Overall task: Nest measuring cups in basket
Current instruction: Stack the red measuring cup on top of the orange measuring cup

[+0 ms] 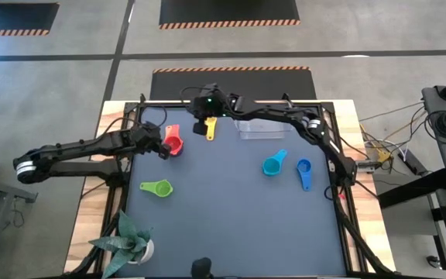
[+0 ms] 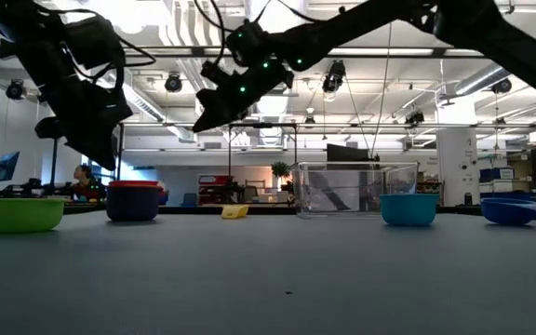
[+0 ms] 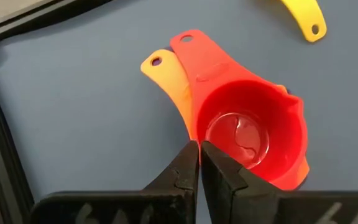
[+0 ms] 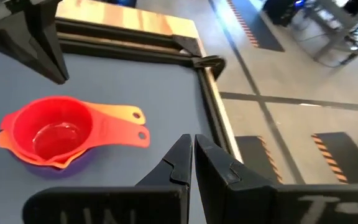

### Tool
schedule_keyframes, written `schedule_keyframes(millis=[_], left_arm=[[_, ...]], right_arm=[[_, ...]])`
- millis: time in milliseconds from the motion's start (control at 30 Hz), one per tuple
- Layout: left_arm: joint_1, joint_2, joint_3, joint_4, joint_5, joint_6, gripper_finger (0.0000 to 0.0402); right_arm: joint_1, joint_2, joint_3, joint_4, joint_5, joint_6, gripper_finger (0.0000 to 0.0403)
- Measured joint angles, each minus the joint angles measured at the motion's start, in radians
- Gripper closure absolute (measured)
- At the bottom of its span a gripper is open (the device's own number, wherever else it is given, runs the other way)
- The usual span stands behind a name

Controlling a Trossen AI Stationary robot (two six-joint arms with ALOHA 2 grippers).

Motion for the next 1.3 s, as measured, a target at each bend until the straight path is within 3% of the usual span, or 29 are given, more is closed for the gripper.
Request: schedule_keyframes(millis=[567, 1300], left_arm=[[0.000, 0.000, -0.071, 0.012, -0.016, -0.126, 0.0402], [0.000, 0.002, -0.106, 0.069, -0.016, -0.107, 0.0402]], right_arm=[[-0.028, 0.129, 0.036, 0.072, -0.074, 0.022, 0.0394], [-0.011, 0.189, 0.034, 0.157, -0.131, 0.142, 0.0394]])
